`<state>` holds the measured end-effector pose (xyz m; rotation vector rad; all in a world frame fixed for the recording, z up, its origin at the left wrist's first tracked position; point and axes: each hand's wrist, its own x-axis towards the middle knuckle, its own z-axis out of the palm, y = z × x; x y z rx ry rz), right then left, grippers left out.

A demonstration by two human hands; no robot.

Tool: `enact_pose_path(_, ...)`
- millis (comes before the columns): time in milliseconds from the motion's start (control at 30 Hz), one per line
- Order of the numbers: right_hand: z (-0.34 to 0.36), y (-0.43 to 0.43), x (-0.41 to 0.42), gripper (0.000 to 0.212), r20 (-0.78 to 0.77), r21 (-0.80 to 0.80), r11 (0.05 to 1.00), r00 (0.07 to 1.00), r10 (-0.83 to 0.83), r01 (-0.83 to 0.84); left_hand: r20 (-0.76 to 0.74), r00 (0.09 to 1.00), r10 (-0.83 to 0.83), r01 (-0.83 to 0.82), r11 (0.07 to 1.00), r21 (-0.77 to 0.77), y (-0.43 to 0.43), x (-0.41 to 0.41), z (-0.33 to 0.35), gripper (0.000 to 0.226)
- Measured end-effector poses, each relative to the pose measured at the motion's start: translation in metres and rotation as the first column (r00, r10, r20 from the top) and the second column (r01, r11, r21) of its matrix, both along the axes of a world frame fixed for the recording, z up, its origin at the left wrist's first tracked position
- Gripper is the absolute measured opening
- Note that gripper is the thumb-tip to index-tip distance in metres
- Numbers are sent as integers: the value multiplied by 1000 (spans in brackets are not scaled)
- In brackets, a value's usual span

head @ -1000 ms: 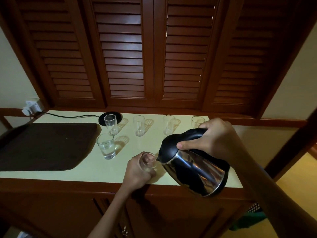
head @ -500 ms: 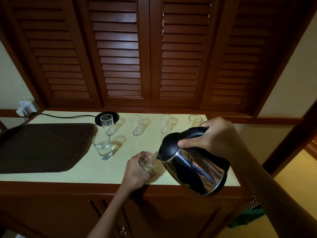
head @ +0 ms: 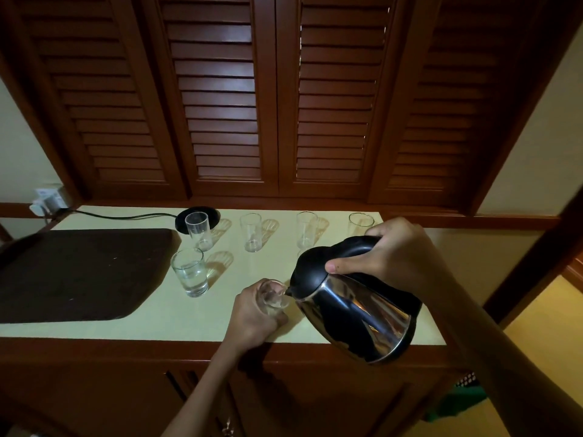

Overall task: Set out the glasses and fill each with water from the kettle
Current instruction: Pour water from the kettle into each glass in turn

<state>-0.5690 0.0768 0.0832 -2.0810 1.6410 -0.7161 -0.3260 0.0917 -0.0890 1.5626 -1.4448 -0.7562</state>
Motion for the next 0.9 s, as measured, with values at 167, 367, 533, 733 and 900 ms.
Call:
enact_pose_path(167, -1, -1, 0, 97, 42, -3, 1000, 999, -6, 6, -63, 998, -4, 4, 1000, 4, -2, 4, -2, 36)
enact_pose_path(367, -9, 0, -2, 128, 110, 154, 986, 990, -88, 70, -210, 977, 26, -20, 999, 28, -11, 7, -6, 34)
enact_pose_path(533, -30, 3, -10, 64, 322, 132, 982, 931, -172, 136, -320, 937, 143, -139, 990, 35, -26, 12, -13, 34)
enact_pose_path(733, -40, 10, -17, 43, 539, 65, 991, 832, -130, 113, -336, 915, 221, -224, 974, 33, -54, 27, -22, 51)
enact_pose_path(900, -48, 13, -30, 45, 582, 103, 984, 793, -181, 149, -292, 927, 236, -234, 971, 43, -70, 36, -25, 52)
